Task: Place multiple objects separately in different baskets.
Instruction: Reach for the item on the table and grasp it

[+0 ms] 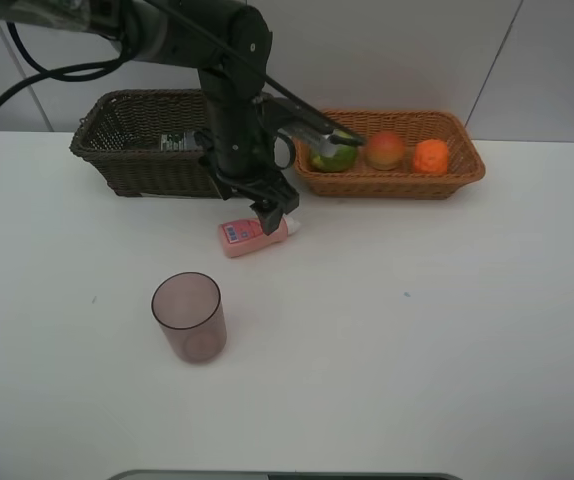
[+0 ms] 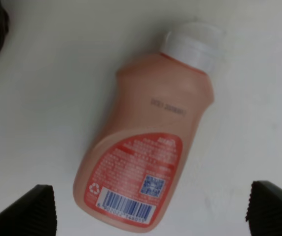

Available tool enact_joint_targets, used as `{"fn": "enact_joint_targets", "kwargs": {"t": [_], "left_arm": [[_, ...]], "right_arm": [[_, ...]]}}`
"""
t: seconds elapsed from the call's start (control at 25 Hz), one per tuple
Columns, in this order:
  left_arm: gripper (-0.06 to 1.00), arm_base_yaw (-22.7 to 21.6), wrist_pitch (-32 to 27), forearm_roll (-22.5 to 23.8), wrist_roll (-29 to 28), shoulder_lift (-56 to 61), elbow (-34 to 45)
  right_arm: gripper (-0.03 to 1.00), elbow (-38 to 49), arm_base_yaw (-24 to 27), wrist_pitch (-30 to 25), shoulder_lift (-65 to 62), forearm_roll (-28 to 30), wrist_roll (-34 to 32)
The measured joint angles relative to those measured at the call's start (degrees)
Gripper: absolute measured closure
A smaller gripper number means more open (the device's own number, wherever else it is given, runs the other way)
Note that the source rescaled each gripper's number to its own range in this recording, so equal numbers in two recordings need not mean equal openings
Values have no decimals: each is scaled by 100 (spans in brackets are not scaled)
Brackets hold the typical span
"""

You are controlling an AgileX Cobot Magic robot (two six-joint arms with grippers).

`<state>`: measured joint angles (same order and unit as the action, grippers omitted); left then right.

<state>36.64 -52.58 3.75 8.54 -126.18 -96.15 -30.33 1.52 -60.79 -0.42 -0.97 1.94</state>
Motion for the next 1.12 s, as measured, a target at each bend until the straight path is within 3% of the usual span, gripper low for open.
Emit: {"fn": "enact_joint_targets", "kwargs": {"t": [0.4, 1.12], "left_arm": [[-6, 0, 315, 350, 219, -199, 0], [-6, 66, 780, 300, 345, -726, 26]], "right_arm": [[19, 0, 0, 0, 0, 0, 0], [19, 0, 0, 0, 0, 0, 0]]}}
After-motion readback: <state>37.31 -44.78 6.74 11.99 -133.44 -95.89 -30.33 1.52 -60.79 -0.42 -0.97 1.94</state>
